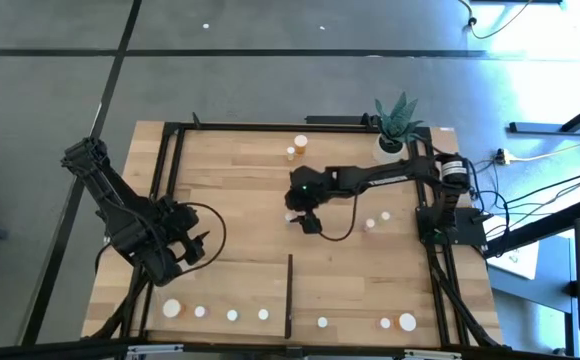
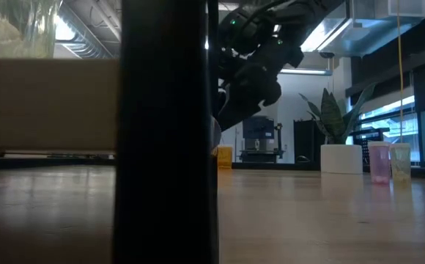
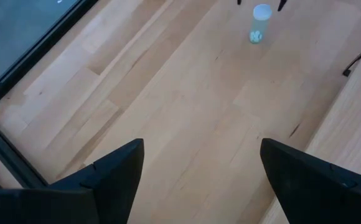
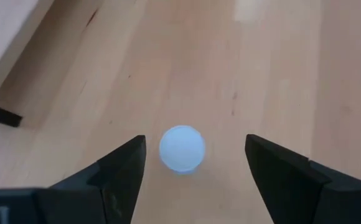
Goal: Pick and place medicine bottles onto shelf by color
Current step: Put the top blue pill bottle on the shelf aligned with the other blue pill bottle
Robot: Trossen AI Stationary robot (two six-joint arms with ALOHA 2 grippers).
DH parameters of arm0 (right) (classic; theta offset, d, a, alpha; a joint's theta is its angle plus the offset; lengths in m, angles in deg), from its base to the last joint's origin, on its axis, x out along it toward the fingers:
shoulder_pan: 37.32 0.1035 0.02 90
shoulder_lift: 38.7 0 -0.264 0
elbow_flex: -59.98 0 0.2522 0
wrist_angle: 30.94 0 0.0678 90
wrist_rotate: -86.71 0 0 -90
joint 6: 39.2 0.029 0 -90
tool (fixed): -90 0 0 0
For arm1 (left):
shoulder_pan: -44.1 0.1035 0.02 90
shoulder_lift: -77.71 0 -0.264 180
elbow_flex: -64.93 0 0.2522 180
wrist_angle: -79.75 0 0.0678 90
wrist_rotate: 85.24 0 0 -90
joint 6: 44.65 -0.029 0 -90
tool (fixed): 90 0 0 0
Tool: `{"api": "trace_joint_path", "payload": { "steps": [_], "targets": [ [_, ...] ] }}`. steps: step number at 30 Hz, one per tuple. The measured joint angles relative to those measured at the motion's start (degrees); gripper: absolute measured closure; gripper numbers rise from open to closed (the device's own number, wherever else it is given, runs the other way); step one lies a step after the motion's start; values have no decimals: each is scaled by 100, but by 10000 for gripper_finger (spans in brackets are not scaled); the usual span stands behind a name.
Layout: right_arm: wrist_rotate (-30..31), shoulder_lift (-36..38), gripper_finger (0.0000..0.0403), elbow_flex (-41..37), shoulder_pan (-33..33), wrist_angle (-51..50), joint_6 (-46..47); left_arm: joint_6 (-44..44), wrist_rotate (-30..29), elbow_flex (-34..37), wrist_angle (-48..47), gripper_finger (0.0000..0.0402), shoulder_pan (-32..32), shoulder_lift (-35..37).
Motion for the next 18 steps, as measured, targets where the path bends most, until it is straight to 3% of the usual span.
{"api": "trace_joint_path", "payload": {
  "steps": [18],
  "targets": [
    [98,-367,125,2,31,147,-171,0,0,0,2,87,0,0]
  ]
}}
